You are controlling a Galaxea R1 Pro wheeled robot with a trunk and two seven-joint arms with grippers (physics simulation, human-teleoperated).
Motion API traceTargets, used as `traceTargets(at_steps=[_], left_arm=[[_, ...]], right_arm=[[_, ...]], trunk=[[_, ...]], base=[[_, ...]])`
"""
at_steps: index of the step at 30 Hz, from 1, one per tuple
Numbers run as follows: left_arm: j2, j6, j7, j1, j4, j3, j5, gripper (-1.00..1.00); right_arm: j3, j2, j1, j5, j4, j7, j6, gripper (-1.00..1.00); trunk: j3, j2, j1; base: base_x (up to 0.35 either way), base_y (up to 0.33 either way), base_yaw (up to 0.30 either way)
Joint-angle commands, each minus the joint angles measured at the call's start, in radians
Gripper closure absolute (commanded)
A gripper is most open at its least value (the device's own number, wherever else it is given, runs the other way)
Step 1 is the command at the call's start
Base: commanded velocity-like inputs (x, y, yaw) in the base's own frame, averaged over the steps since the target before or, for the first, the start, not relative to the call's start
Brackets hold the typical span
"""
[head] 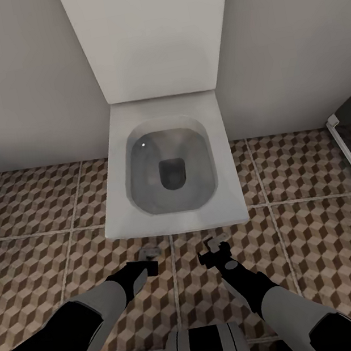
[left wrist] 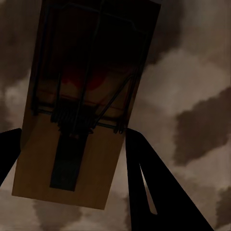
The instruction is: Take the four mousetraps from the cabinet in the bathroom and place them on the bathroom floor. Make sure all four end up on the same floor surface, and ensure that at least two of them are either under or directly next to the same bathroom sink.
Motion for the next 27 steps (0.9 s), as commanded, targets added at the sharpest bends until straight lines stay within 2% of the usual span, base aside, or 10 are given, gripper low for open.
traceTargets(at_steps=[1,3,4,27], left_arm=[[-0.001,0.002,0.0,-0.001,0.001,-0.009,0.006,1.0],[-0.001,0.002,0.0,-0.001,0.001,-0.009,0.006,1.0],[-0.001,0.002,0.0,-0.001,0.001,-0.009,0.006,-1.0],[-0.001,-0.002,-0.002,0.0,0.001,-0.009,0.006,-1.0]], right_arm=[[0.007,0.0,-0.001,-0.002,0.001,-0.007,-0.001,-1.0],[0.007,0.0,-0.001,-0.002,0.001,-0.007,-0.001,-1.0],[0.007,0.0,-0.001,-0.002,0.001,-0.007,-0.001,-1.0],[0.007,0.0,-0.001,-0.002,0.001,-0.007,-0.001,-1.0]], trunk=[[0.0,0.0,0.0],[0.0,0.0,0.0],[0.0,0.0,0.0],[0.0,0.0,0.0]], base=[[0.0,0.0,0.0],[0.0,0.0,0.0],[0.0,0.0,0.0],[-0.001,0.0,0.0]])
